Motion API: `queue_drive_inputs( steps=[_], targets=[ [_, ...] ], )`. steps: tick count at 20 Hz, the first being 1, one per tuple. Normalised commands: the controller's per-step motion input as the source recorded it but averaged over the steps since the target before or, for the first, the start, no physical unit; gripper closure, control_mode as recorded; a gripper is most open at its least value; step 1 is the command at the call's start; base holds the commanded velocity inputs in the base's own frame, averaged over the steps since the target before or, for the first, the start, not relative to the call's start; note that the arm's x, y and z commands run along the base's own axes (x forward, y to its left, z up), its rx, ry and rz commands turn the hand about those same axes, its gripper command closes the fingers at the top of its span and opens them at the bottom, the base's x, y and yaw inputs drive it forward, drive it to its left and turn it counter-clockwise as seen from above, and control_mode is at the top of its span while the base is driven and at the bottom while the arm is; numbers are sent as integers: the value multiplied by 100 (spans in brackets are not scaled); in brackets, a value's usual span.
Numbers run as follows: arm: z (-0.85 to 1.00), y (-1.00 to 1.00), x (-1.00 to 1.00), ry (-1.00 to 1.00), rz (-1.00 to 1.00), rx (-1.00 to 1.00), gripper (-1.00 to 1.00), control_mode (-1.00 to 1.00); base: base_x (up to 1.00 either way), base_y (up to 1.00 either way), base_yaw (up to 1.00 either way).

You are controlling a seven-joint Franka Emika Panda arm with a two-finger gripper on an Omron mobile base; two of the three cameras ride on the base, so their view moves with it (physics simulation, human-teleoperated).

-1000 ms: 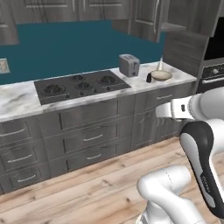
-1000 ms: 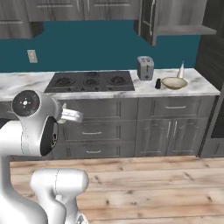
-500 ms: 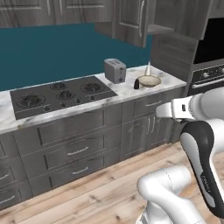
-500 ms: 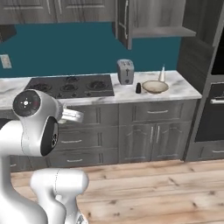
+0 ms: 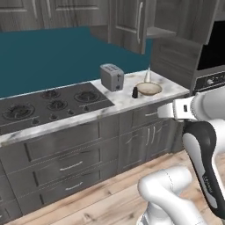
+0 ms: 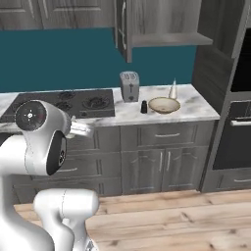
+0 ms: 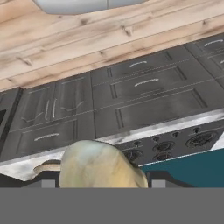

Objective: Retrieve the bottle and the shaker from the cabinet and place them next to the mixing bowl on the counter. Then add garlic from the fridge to the mixing bowl.

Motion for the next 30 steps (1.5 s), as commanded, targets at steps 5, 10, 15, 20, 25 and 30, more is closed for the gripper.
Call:
queue_drive_inputs(
  steps=[5,10,15,20,25,30],
  targets=[
    [0,0,0,0,0,0,100,100,74,-33,2],
    [0,0,0,0,0,0,100,100,67,-40,4],
    [0,0,0,0,0,0,100,100,65,-39,4],
    [0,0,0,0,0,0,100,100,64,-37,4],
    [0,0,0,0,0,0,100,100,59,-36,4],
    [0,0,0,0,0,0,100,100,47,-37,4]
  ],
)
